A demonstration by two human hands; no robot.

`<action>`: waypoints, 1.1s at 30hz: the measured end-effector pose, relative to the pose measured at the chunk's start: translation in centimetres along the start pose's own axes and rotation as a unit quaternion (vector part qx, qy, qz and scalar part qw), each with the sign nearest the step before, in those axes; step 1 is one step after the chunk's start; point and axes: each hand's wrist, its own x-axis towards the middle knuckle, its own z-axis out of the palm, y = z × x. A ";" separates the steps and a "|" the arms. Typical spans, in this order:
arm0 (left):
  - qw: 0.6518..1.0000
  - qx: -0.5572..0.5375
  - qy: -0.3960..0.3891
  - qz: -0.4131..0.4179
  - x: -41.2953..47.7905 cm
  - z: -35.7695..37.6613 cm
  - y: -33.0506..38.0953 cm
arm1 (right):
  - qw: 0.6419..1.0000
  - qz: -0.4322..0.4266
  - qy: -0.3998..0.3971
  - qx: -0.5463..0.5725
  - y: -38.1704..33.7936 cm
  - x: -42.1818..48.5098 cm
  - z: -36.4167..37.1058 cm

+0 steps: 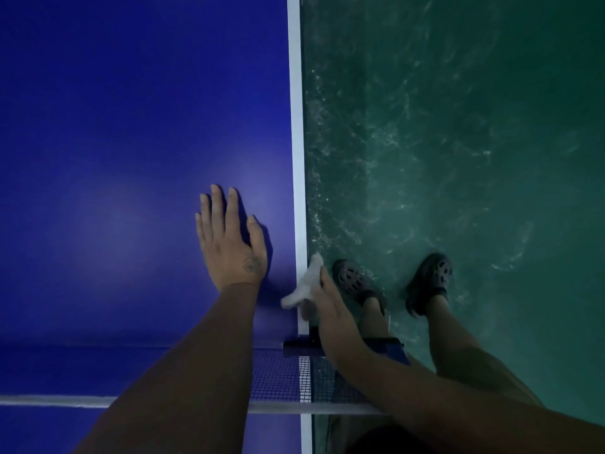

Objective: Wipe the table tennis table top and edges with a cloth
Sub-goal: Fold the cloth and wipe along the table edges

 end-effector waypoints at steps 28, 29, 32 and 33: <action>1.000 0.004 0.006 -0.005 0.0 0.0 -0.1 | 0.992 -0.060 -0.028 -0.110 -1.3 6.1 1.2; 1.000 0.004 0.005 -0.006 0.0 0.0 -0.2 | 0.991 -0.075 -0.010 -0.108 -0.6 8.8 1.3; 1.000 -0.003 0.001 -0.012 0.0 0.1 -0.2 | 0.986 -0.127 0.027 -0.108 -2.4 13.7 1.0; 1.000 -0.004 0.003 -0.014 0.0 0.1 -0.1 | 0.986 -0.124 0.029 -0.108 -4.2 12.7 1.0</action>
